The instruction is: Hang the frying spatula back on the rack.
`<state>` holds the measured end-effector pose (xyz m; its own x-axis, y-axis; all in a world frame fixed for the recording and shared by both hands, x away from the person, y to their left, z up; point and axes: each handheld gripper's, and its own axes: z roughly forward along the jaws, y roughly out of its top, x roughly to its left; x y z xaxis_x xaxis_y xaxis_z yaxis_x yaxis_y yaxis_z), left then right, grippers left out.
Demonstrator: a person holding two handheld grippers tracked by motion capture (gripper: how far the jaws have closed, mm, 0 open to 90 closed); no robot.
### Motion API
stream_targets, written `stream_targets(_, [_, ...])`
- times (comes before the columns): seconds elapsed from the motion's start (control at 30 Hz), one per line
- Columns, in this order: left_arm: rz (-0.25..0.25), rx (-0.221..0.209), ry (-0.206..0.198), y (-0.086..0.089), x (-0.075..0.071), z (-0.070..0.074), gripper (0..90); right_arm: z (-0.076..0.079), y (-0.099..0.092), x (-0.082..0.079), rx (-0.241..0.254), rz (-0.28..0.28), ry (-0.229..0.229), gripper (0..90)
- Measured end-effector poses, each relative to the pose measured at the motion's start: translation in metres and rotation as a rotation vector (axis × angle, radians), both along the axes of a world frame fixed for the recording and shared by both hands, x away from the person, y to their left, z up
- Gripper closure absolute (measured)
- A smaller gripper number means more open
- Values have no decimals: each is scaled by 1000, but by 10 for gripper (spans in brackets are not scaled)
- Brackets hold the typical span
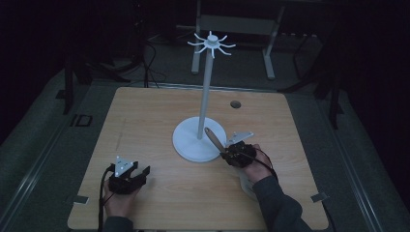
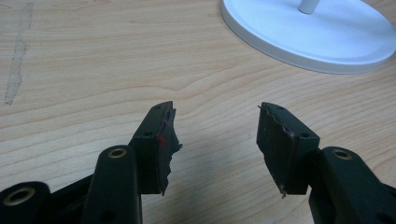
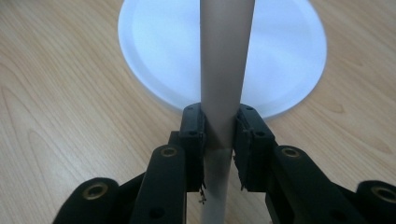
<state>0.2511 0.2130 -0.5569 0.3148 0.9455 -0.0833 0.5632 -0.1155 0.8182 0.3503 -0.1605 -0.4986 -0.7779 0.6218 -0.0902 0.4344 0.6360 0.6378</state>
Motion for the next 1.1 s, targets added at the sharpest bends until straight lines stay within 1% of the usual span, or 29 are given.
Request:
stream_targets(0.13, [5,-3,-1,1,0,0,468,4,-2,0,22,-9,-15,746])
stream_targets(0.17, [5,-2,0,1,0,0,468,7,-4,0,46,-19,-28,746])
stream_targets(0.2, [7,-2,-1,1,0,0,468,9,-5,0,55,-24,-36,745])
stream_targets(0.5, [12,-2,-4,1,0,0,468,22,-10,-1,125,-52,-85,746])
stream_targets(0.6, [14,-4,-4,1,0,0,468,26,-11,-1,148,-58,-101,746])
stream_targets(0.63, [14,-4,-4,1,0,0,468,26,-11,-1,148,-58,-101,746])
stream_targets(0.7, [15,-5,-4,2,0,0,468,30,-13,-2,166,-64,-120,746])
stream_targets(1.1, [22,-9,-5,2,0,0,468,48,-15,-2,246,-78,-177,746])
